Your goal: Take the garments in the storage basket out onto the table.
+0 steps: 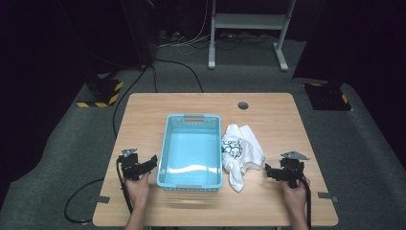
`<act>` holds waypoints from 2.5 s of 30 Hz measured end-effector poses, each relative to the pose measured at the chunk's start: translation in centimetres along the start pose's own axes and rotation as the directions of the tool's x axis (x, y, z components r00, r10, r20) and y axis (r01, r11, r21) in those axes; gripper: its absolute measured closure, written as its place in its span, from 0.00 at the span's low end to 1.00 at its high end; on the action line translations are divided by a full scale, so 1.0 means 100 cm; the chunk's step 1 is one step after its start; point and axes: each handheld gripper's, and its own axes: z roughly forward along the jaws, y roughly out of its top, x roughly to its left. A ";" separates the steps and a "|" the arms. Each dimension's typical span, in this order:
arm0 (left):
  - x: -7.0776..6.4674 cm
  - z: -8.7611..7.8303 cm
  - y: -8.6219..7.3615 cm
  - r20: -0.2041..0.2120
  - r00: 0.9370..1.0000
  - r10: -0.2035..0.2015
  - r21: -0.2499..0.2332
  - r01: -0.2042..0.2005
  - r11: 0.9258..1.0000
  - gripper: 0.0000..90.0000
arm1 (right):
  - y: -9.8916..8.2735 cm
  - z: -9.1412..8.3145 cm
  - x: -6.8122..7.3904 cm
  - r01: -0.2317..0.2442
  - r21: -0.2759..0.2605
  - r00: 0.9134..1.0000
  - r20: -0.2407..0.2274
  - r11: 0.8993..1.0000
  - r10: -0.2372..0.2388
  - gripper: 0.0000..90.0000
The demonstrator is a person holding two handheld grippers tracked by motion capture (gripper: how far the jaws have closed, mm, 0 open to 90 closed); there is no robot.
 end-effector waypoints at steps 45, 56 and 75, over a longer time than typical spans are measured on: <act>-0.001 0.010 -0.011 -0.043 0.995 0.094 -0.011 -0.095 0.995 0.17 | 0.000 0.000 0.000 0.001 0.000 1.000 0.000 1.000 -0.001 0.08; -0.014 0.016 -0.011 -0.122 0.970 0.212 0.051 -0.207 0.977 0.14 | 0.000 0.000 0.000 0.001 0.000 1.000 0.000 1.000 -0.001 0.08; -0.015 0.016 -0.011 -0.117 0.969 0.217 0.054 -0.212 0.976 0.13 | 0.000 0.000 0.000 0.001 -0.001 1.000 0.000 1.000 -0.001 0.08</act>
